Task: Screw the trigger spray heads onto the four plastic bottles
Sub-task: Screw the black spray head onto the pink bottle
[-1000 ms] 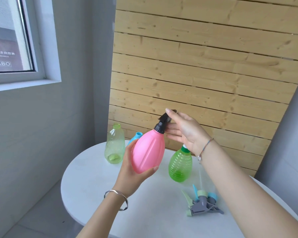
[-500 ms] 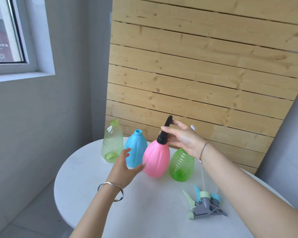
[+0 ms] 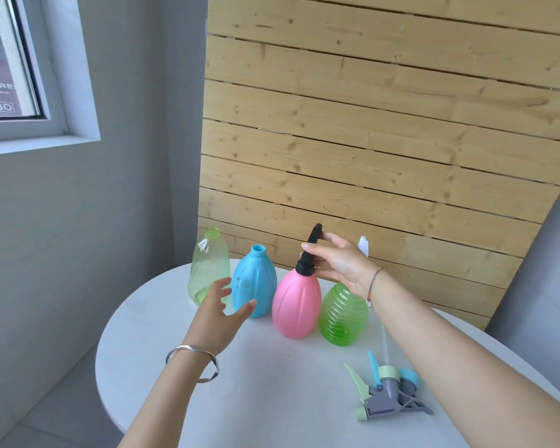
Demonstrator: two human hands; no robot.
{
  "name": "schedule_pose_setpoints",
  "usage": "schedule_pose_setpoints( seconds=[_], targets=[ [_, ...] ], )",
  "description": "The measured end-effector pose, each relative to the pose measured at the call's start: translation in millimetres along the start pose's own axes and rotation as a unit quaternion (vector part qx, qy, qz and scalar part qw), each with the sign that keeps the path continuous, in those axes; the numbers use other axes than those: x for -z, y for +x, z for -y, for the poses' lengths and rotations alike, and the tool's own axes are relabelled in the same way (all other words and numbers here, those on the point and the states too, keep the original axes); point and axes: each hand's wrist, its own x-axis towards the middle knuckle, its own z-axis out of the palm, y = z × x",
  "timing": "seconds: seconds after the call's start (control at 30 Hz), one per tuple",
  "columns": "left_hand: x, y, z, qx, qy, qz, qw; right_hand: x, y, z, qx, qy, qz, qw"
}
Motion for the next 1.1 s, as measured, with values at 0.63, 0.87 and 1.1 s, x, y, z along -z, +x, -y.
schedule_pose_setpoints(
  seconds=[0.63, 0.87, 1.1],
  targets=[
    [-0.3, -4.2, -3.7, 0.008, 0.004, 0.001, 1.000, -1.8, 4.5, -0.7, 0.011, -0.038, -0.019, 0.999],
    [1.2, -4.1, -3.4, 0.009, 0.005, 0.003, 1.000, -3.5, 5.8, 0.3, 0.009, -0.030, -0.021, 0.999],
    [1.8, -2.6, -2.9, 0.011, 0.000, 0.005, 1.000, -1.4, 3.2, 4.3, 0.019, -0.141, -0.054, 0.988]
  ],
)
